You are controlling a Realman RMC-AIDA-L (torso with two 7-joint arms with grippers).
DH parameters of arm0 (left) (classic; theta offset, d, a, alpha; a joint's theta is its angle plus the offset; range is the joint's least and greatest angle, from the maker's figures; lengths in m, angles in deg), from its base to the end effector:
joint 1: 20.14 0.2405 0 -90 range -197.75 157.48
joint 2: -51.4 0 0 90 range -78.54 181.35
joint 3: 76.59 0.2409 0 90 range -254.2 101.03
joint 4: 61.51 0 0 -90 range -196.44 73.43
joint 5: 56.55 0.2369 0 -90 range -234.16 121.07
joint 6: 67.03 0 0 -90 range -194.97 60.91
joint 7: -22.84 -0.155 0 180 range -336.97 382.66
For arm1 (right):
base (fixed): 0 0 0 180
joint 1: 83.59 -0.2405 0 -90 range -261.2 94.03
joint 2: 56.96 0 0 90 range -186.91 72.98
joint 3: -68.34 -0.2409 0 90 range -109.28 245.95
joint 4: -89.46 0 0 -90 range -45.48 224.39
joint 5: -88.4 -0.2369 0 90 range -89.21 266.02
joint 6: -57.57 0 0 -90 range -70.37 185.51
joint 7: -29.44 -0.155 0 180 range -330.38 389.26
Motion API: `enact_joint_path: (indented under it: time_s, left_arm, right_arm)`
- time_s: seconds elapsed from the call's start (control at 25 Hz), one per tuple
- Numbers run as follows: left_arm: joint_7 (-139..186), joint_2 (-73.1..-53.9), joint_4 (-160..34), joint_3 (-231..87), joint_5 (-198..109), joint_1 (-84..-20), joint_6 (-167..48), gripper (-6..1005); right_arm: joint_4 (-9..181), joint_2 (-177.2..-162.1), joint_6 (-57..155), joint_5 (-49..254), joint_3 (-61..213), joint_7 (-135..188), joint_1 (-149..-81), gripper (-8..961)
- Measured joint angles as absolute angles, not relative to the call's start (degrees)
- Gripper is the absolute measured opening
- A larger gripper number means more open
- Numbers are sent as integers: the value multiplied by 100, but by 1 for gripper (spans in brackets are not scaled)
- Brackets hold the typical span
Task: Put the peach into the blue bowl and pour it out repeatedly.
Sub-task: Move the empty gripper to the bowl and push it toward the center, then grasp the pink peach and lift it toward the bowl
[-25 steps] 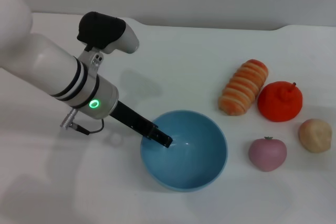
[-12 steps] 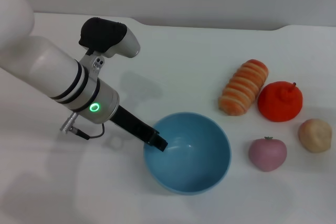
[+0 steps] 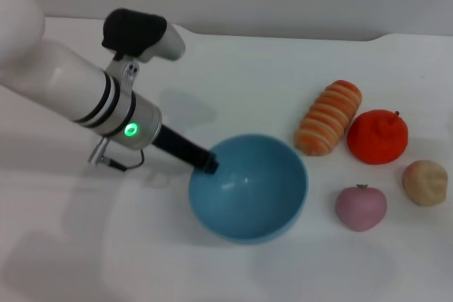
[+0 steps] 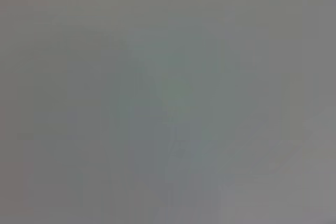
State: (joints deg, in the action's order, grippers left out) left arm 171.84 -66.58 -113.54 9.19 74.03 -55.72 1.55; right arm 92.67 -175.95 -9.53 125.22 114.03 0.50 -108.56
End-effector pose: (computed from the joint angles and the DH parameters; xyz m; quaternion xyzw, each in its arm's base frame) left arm -0.2136 0.3756 -0.0772 -0.8790 -0.4540 0.0805 0.1213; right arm 0.3797 0.3197 -0.0172 -0.6457 0.3765 0.3301 0.5766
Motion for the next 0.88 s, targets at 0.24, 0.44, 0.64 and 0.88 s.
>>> enact_joint_path:
  time_s: [0.24,0.44,0.64,0.88]
  left_arm:
    - [17588,-6645,-11345,738,7443,-5755,-390,2]
    - [18044,-6648,-11237,753,8038,-6123,-865,-2]
    - [18564,-6677,-11084,764,9185,-6733,-513,-1]
    - [18737,-6690,-11172,502,9991,-7247,232,-2]
  right_arm:
    - [8488,-17561,-707,13721,11406,-1059,-10876,684]
    - [7407,-17537,-159,15220,11404,-2798,-10938,685]
    - [6004,-17534,191,17515,11403,-5138,-11012,686]
    - [4630,-17517,-510,20218,11367,-7672,-11244,685]
